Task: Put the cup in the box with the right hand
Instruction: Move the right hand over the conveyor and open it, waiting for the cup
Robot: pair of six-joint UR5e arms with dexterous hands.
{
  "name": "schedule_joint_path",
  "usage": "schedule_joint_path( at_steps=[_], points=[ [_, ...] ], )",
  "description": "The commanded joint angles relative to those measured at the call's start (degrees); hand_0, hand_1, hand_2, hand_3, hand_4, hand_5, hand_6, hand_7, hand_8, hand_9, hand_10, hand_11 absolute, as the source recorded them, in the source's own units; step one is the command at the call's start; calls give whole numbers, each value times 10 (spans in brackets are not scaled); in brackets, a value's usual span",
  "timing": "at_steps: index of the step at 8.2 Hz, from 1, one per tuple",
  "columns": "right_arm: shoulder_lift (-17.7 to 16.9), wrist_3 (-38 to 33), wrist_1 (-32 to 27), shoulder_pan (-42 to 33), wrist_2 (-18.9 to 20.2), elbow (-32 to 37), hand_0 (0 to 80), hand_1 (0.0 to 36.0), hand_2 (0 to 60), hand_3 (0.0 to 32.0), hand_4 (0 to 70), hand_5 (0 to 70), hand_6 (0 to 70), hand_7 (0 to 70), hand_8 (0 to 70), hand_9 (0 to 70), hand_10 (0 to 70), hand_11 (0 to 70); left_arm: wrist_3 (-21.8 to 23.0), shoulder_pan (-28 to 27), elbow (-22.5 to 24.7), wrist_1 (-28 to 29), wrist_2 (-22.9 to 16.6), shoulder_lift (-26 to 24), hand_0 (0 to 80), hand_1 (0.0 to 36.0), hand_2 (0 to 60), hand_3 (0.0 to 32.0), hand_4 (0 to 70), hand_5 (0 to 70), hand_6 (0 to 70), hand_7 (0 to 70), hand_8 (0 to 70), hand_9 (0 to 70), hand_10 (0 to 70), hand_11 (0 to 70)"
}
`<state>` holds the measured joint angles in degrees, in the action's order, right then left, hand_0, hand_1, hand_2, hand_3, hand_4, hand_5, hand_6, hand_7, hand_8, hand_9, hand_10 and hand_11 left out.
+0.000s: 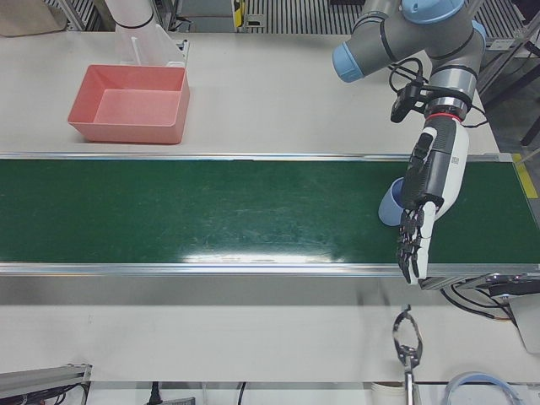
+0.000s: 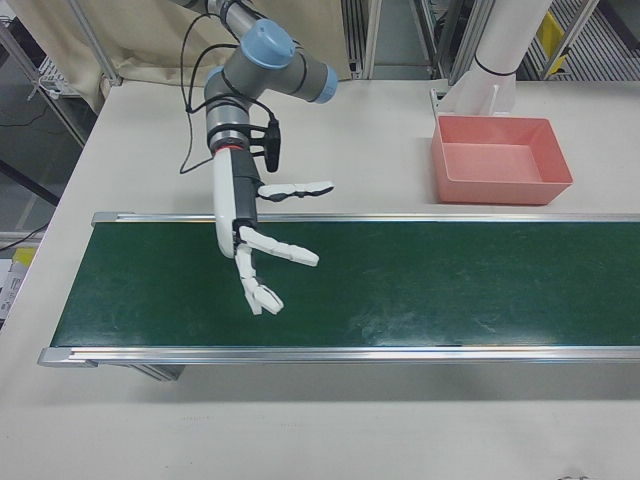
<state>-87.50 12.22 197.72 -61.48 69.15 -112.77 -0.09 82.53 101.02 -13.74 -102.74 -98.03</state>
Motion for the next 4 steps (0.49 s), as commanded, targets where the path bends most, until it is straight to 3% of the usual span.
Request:
schedule_joint_path(
  at_steps=[1,2,4],
  points=[
    [66,4,33,59,-56,44,577,192,62,0,256,72,69,230,116,207,39,76,0,0,0,0,0,-1,0,0,0,0,0,0,0,0,0,0,0,0],
    [66,3,26,58,-57,53,576,175,30,0,281,69,68,232,113,204,35,70,0,0,0,-1,0,-1,0,0,0,0,0,0,0,0,0,0,0,0],
    [85,3,25,61,-57,86,560,176,60,0,230,70,66,218,108,195,53,96,0,0,0,-1,0,-1,0,0,0,0,0,0,0,0,0,0,0,0]
  ],
)
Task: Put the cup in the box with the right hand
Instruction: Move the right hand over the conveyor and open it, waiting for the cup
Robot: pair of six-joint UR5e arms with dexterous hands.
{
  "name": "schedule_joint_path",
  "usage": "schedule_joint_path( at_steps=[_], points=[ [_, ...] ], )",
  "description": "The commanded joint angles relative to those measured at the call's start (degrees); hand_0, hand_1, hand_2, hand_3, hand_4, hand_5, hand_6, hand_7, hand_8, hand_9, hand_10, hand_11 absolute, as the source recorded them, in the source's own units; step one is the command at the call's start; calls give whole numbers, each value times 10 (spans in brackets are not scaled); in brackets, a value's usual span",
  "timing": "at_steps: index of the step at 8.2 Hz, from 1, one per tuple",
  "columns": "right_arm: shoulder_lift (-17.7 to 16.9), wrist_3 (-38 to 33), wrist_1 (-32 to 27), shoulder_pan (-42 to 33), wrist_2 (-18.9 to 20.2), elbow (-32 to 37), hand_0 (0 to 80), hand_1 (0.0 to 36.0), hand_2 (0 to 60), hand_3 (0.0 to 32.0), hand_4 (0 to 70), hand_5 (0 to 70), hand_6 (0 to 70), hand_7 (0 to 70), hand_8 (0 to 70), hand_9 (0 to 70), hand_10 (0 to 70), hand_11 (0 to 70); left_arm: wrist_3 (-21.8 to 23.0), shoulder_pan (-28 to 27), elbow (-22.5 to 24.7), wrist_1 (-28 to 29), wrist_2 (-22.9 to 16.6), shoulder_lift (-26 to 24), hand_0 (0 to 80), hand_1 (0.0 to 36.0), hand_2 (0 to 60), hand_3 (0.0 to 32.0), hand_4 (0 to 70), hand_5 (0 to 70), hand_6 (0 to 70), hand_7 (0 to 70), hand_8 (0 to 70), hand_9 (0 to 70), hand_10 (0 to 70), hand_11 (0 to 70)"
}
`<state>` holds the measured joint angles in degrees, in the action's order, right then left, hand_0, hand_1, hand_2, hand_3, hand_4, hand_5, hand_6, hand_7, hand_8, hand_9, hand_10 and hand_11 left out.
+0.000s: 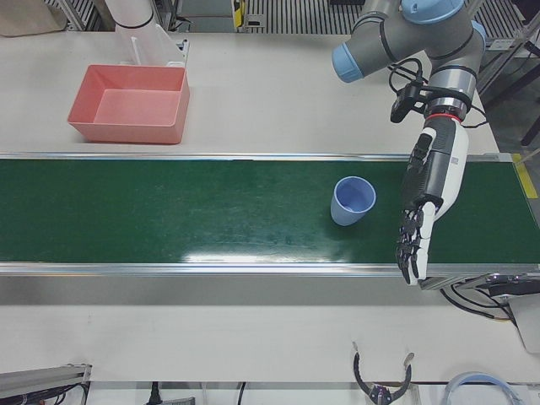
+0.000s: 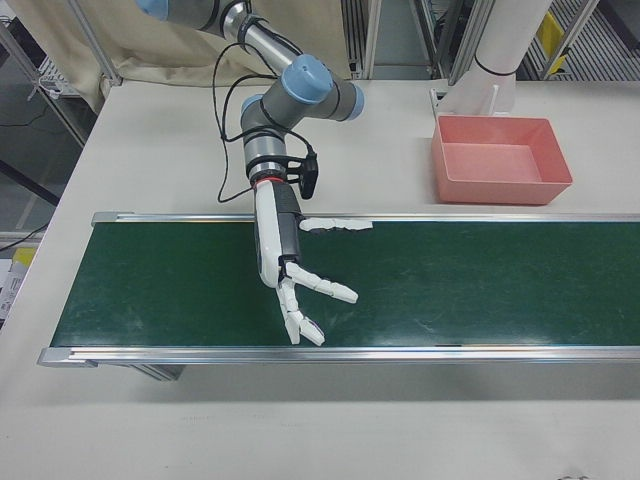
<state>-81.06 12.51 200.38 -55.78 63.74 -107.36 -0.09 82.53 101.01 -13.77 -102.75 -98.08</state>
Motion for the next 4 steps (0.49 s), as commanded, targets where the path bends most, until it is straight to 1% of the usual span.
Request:
schedule_joint_path(
  at_steps=[1,2,3,4],
  points=[
    [27,1,0,15,-3,33,562,164,30,0,239,70,67,218,107,194,61,108,0,0,1,-1,0,0,0,0,0,0,0,0,0,0,0,0,0,0],
    [28,1,2,19,-1,21,545,191,124,0,203,70,67,216,107,194,61,107,0,0,1,-1,0,0,0,0,0,0,0,0,0,0,0,0,0,0],
    [26,14,4,32,1,-5,563,167,31,0,236,69,65,212,104,190,53,96,0,0,1,-1,0,0,0,0,0,0,0,0,0,0,0,0,0,0],
    [21,47,5,44,2,-40,574,173,29,0,223,71,62,201,103,186,41,80,0,0,1,-1,0,0,0,0,0,0,0,0,0,0,0,0,0,0]
  ],
)
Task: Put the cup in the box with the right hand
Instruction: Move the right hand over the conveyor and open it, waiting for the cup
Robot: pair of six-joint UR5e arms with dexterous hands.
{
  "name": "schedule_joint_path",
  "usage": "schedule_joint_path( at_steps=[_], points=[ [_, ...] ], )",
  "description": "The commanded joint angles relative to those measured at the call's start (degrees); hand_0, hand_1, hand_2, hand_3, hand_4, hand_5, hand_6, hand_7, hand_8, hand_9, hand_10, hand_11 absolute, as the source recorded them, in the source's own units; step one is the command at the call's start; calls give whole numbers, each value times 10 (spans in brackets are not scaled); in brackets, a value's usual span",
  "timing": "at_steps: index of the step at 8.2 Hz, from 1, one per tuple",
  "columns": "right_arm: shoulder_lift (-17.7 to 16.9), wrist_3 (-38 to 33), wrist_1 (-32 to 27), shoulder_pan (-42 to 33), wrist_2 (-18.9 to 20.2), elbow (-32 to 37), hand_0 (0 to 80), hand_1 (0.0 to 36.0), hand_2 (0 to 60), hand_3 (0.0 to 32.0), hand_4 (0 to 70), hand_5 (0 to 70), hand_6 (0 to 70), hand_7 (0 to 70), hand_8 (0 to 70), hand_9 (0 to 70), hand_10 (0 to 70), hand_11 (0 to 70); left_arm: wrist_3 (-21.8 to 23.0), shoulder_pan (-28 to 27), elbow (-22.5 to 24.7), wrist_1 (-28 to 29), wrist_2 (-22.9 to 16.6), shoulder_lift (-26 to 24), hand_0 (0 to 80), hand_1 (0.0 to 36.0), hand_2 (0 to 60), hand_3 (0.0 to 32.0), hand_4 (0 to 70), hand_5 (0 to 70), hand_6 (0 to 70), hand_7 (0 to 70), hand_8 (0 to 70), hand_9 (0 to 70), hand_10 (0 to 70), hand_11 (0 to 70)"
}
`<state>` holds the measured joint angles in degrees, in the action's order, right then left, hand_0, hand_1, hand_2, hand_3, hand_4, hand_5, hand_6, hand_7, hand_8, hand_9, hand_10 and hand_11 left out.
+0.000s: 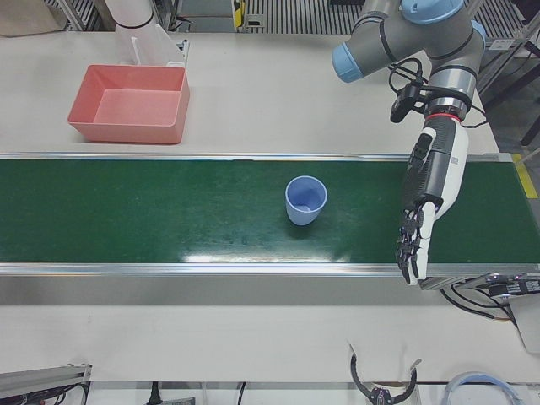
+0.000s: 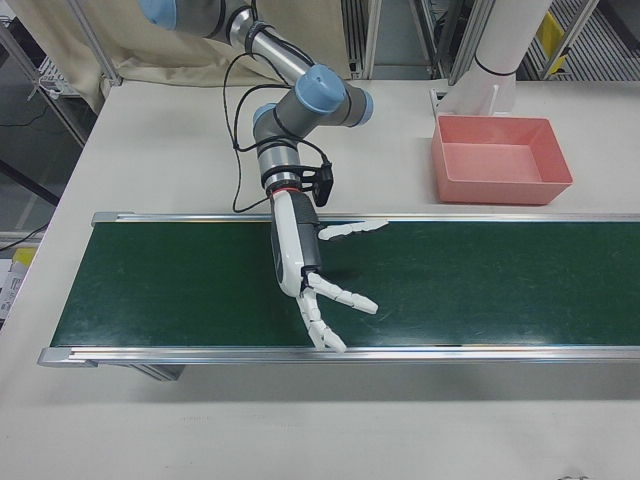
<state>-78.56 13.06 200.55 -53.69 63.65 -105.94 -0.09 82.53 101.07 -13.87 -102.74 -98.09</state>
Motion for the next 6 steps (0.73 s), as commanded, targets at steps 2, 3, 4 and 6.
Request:
schedule_joint_path(
  at_steps=[2,3,4,6],
  points=[
    [-12,56,5,41,1,-52,586,194,53,0,183,75,59,186,102,182,25,59,0,0,-1,1,0,0,0,0,0,0,0,0,0,0,0,0,0,0],
    [-10,57,0,43,-1,-32,581,218,109,0,159,77,60,189,103,184,24,57,0,0,-1,1,0,0,0,0,0,0,0,0,0,0,0,0,0,0],
    [-6,57,-2,44,-5,-12,591,198,53,0,185,77,61,190,104,185,26,60,0,0,-1,1,0,0,0,0,0,0,0,0,0,0,0,0,0,0],
    [-5,57,-6,42,-12,-12,582,166,0,0,202,74,61,188,103,183,43,83,0,0,-1,1,0,0,0,0,0,0,0,0,0,0,0,0,0,0]
  ],
)
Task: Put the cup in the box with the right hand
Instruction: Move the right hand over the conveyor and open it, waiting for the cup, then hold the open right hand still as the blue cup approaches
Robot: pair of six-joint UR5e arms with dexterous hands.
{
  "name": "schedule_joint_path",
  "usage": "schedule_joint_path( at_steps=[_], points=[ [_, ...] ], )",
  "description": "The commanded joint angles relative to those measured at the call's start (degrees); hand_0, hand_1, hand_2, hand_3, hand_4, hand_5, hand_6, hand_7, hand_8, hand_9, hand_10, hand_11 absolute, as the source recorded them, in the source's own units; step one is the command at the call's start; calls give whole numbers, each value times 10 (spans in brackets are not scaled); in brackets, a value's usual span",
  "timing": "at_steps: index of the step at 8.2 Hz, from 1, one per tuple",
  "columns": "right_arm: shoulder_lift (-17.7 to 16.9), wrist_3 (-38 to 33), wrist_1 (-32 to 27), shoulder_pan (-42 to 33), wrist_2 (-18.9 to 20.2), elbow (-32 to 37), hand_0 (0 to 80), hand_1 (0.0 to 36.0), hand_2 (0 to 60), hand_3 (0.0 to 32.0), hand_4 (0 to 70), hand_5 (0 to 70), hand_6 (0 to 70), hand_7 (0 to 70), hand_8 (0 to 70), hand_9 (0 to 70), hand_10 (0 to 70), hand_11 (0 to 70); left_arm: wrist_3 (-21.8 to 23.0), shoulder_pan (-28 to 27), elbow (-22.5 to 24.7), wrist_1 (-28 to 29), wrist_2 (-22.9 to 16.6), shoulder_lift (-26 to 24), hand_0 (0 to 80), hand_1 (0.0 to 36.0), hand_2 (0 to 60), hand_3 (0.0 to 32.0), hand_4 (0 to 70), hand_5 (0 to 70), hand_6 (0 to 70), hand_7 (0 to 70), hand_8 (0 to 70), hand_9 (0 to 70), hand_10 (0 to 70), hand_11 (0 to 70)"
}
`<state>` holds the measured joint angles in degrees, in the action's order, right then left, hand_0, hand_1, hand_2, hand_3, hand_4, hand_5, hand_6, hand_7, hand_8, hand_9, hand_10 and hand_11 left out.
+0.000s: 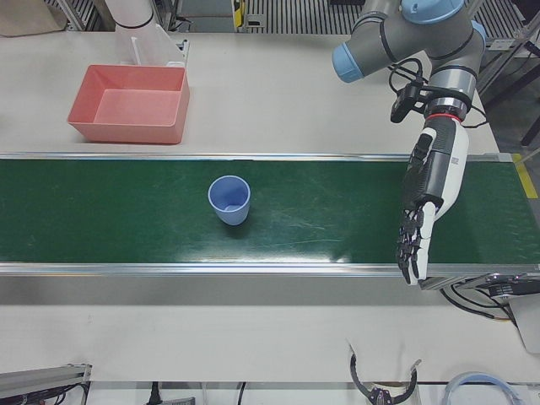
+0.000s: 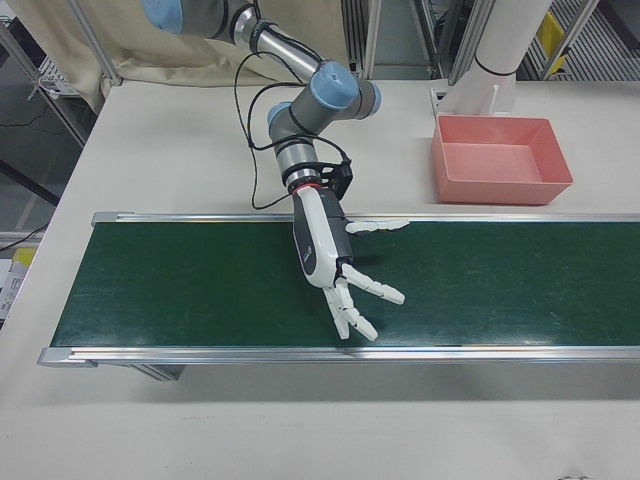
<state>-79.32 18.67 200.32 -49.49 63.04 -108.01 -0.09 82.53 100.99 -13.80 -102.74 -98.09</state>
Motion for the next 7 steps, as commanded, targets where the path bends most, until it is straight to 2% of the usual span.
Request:
schedule_joint_path(
  at_steps=[1,2,4,7],
  points=[
    [6,1,-4,-1,-6,8,555,174,56,0,144,73,59,178,100,179,53,98,0,0,-1,1,0,0,0,0,0,0,0,0,0,0,0,0,0,0],
    [6,4,-4,-3,-6,9,563,152,0,0,178,71,58,177,99,178,54,98,0,0,-1,1,0,0,0,0,0,0,0,0,0,0,0,0,0,0],
    [6,13,-4,-7,-6,9,553,172,59,0,176,70,60,183,100,180,49,92,0,0,-1,1,0,0,0,0,0,0,0,0,0,0,0,0,0,0],
    [7,30,-4,-6,-5,10,562,166,29,0,182,71,59,182,100,179,48,90,0,0,0,0,0,0,0,0,0,0,0,0,0,0,0,0,0,0]
  ],
)
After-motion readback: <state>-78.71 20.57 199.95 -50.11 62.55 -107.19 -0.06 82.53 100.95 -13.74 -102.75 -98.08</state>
